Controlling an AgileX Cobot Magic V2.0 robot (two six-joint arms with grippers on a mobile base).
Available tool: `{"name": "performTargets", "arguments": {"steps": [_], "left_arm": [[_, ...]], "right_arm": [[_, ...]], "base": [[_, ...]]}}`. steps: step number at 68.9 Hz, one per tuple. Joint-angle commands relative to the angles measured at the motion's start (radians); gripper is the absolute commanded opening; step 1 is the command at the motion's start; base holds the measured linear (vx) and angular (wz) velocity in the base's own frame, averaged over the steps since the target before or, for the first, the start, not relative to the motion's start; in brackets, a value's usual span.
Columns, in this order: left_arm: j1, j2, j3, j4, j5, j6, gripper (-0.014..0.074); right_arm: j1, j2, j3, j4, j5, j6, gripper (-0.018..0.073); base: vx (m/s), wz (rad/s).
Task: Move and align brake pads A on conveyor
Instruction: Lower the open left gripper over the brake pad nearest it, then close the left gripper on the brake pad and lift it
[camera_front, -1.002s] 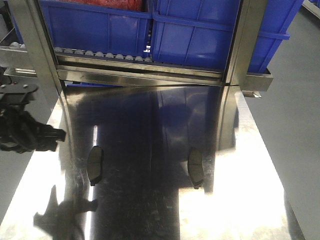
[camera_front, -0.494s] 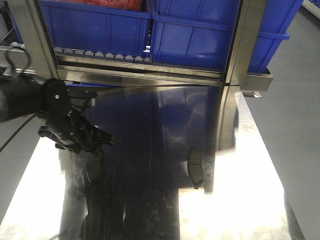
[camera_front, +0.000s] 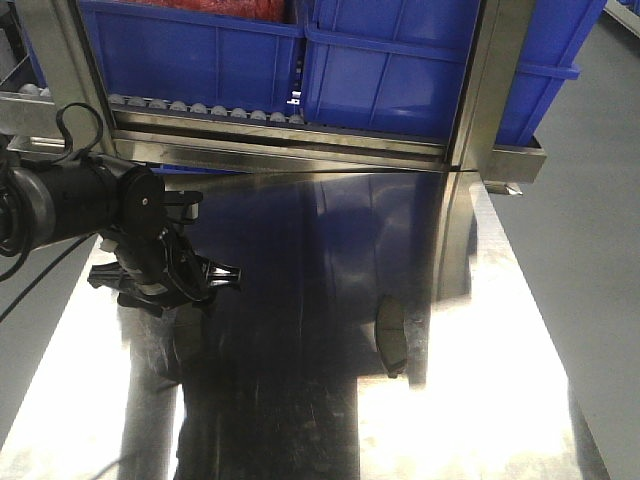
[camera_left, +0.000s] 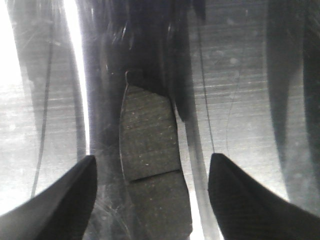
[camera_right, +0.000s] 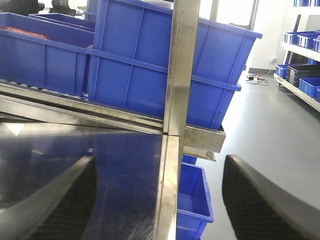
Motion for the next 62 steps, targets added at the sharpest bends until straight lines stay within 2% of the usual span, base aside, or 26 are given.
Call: {"name": "performTargets", "arguments": {"steps": [1, 29, 37, 46, 51, 53, 56, 58, 62], "left_arm": [[-0.005, -0.028, -0.027, 0.002, -0.009, -0.039, 0.048], [-0.005, 0.036, -0.027, 0.002, -0.031, -0.106, 0.0477], [-0.005, 0.055, -0.027, 0.001, -0.032, -0.116, 0.0444], [-0.005, 0.064, -0.026, 0.002, -0.005, -0.114, 0.0307], [-0.005, 0.063, -0.026, 0.008, -0.002, -0.112, 0.0162], [-0.005, 0.062, -0.026, 0.01, 0.0, -0.112, 0.0133], [-0.005, 0.061, -0.026, 0.011, 0.0, -0.107, 0.0018], [-0.005, 0.058, -0.026, 0.011, -0.004, -0.1, -0.0008], [-0.005, 0.047, -0.026, 0.011, -0.014, -0.084, -0.0008]], "right_arm": [[-0.002, 0.018, -0.028, -0.002, -0.078, -0.008, 0.0515], [-0.002, 0.018, -0.028, -0.002, -0.078, -0.008, 0.0515], [-0.002, 0.018, -0.028, -0.002, -0.078, -0.008, 0.0515], [-0.002, 0.018, -0.028, -0.002, -0.078, -0.008, 0.0515], [-0.002, 0.018, -0.028, -0.002, -0.078, -0.008, 0.0515], [-0.002, 0.018, -0.028, -0.002, -0.078, -0.008, 0.0515], [-0.002, 0.018, -0.028, -0.002, -0.078, -0.008, 0.0515], [-0.002, 0.018, -0.028, -0.002, -0.078, -0.008, 0.0515], [-0.002, 0.018, -0.028, -0.002, -0.078, -0.008, 0.0515]], "base": [[0.0, 0.0], [0.0, 0.0], [0.0, 0.0], [0.0, 0.0], [0.0, 0.0], [0.0, 0.0], [0.0, 0.0], [0.0, 0.0], [0.0, 0.0]]}}
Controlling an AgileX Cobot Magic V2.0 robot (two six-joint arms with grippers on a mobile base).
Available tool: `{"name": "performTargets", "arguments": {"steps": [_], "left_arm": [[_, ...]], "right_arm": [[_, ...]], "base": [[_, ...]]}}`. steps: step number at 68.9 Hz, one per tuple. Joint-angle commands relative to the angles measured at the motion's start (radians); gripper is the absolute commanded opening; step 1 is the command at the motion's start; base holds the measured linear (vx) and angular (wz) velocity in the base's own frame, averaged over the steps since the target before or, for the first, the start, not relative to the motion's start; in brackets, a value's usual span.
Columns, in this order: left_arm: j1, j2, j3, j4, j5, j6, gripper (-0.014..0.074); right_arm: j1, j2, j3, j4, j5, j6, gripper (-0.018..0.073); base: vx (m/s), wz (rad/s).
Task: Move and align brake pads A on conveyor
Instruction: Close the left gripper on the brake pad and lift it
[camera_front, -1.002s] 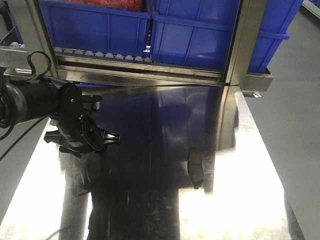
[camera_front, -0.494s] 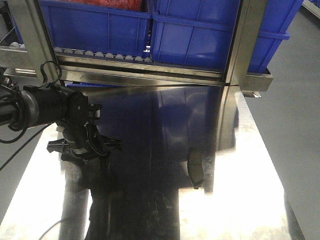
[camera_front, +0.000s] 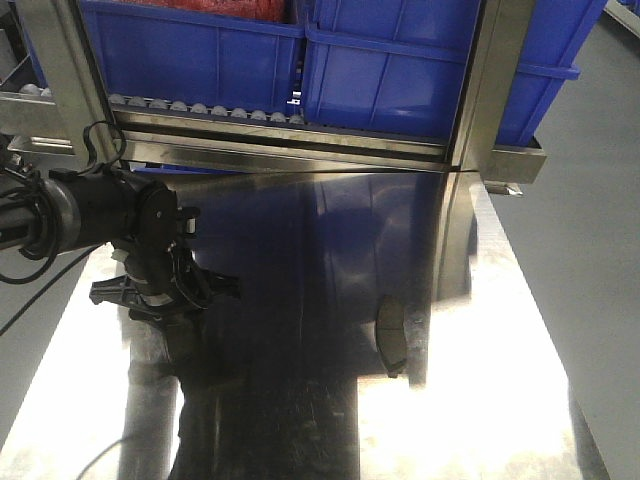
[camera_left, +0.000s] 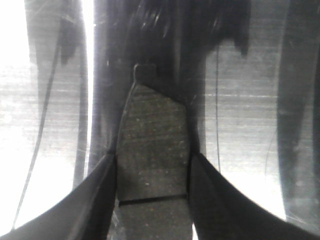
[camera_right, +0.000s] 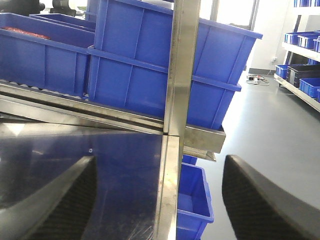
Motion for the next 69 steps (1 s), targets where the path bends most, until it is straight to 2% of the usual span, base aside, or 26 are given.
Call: {"name": "performTargets", "arguments": {"steps": [1, 8, 18, 23, 30, 35, 44, 51, 69], "left_arm": [[-0.004, -0.038, -0.011, -0.016, -0.035, 0.028, -0.0008], [-0.004, -0.075, -0.01, 0.008, -0.058, 0.062, -0.0008], [-0.004, -0.162, 0.005, 0.085, -0.083, 0.07, -0.0007], [-0.003, -0.226, 0.043, 0.121, -0.112, 0.097, -0.0006], [0.014, -0.309, 0.114, 0.194, -0.156, 0.097, -0.0006], [0.038, -0.385, 0.166, 0.214, -0.193, 0.097, -0.0006], [0.075, -0.509, 0.249, 0.221, -0.249, 0.149, -0.0006], [0.078, -0.636, 0.333, 0.213, -0.311, 0.21, -0.0006], [0.078, -0.947, 0.547, 0.183, -0.537, 0.208, -0.0006]], "right_arm": [[-0.002, 0.018, -0.028, -0.002, -0.078, -0.008, 0.0515], [-0.002, 0.018, -0.028, -0.002, -0.078, -0.008, 0.0515], [-0.002, 0.018, -0.028, -0.002, -0.078, -0.008, 0.0515], [-0.002, 0.018, -0.028, -0.002, -0.078, -0.008, 0.0515], [-0.002, 0.018, -0.028, -0.002, -0.078, -0.008, 0.0515], [-0.002, 0.018, -0.028, -0.002, -0.078, -0.008, 0.0515], [-0.002, 0.018, -0.028, -0.002, -0.078, -0.008, 0.0515], [-0.002, 0.018, -0.028, -0.002, -0.078, -0.008, 0.0515], [-0.002, 0.018, -0.028, -0.002, -0.078, -0.008, 0.0515]], "base": [[0.0, 0.0], [0.0, 0.0], [0.0, 0.0], [0.0, 0.0], [0.0, 0.0], [0.0, 0.0], [0.0, 0.0], [0.0, 0.0], [0.0, 0.0]]}}
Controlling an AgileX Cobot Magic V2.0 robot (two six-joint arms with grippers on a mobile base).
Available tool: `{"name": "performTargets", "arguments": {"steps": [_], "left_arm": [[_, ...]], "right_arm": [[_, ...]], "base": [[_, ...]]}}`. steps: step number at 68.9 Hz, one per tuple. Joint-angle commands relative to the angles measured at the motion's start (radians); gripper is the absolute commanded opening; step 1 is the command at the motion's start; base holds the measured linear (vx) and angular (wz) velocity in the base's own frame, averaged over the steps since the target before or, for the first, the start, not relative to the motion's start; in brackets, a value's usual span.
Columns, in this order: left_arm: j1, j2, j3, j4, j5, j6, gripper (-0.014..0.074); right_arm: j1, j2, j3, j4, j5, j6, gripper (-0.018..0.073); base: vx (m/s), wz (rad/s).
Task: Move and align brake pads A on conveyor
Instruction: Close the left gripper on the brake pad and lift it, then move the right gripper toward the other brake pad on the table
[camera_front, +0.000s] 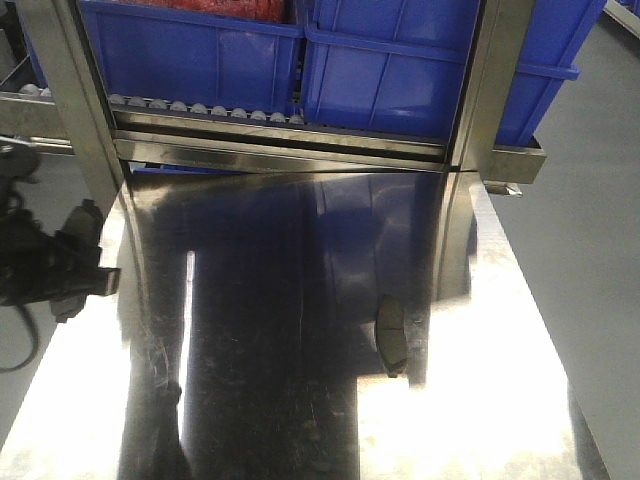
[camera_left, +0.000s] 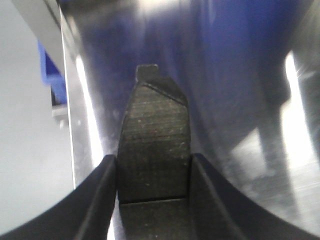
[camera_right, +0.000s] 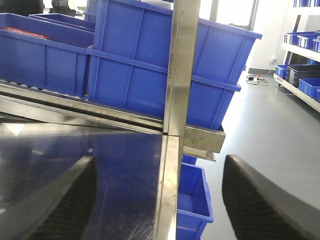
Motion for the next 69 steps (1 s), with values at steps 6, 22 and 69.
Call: {"name": "performTargets", "arguments": {"steps": [6, 22, 69], "left_arm": [[-0.002, -0.196, 0.058, -0.009, -0.17, -0.005, -0.0006], [-0.002, -0.466, 0.185, -0.011, -0.179, -0.004, -0.0006], [-0.002, -0.997, 0.372, -0.028, -0.115, -0.004, -0.0006]], "right_arm": [[-0.002, 0.018, -0.028, -0.002, -0.078, -0.008, 0.0515], [-0.002, 0.018, -0.028, -0.002, -0.078, -0.008, 0.0515], [-0.002, 0.018, -0.028, -0.002, -0.078, -0.008, 0.0515]], "base": [[0.0, 0.0], [0.0, 0.0], [0.0, 0.0]]}}
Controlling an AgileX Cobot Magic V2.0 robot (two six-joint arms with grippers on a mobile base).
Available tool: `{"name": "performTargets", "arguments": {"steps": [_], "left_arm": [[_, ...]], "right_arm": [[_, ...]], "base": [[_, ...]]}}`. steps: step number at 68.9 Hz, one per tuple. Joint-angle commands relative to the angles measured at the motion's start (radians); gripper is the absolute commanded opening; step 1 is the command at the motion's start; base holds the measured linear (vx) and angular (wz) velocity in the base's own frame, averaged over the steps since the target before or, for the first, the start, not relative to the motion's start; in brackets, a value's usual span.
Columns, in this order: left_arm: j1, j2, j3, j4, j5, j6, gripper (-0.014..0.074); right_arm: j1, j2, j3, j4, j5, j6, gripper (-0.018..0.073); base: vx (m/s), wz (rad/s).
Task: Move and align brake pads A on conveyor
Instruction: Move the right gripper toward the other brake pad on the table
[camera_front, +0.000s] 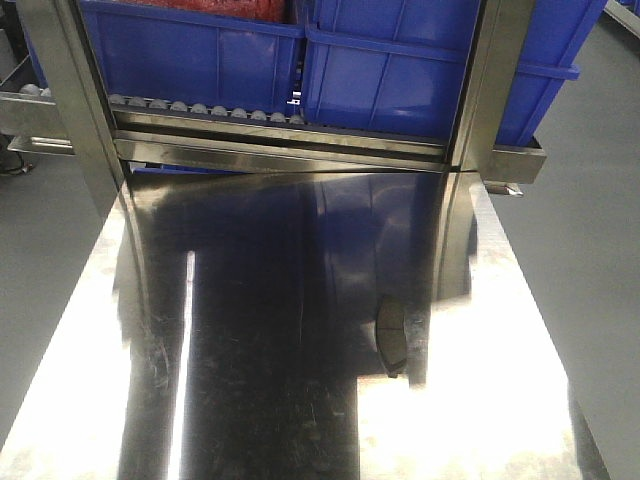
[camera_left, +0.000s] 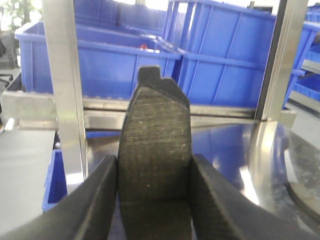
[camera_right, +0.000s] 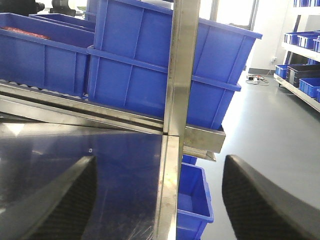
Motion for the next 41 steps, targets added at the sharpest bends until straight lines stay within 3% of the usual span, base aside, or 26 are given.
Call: {"name": "performTargets", "arguments": {"steps": [1, 41], "left_arm": [[-0.002, 0.009, -0.023, 0.001, -0.086, -0.004, -0.0006], [-0.002, 0.009, -0.023, 0.001, -0.085, -0.004, -0.0006]], "right_arm": [[-0.002, 0.018, -0.028, -0.002, -0.078, -0.008, 0.0515], [-0.002, 0.018, -0.028, -0.002, -0.078, -0.008, 0.0515]], "base": [[0.0, 0.0], [0.0, 0.0]]}}
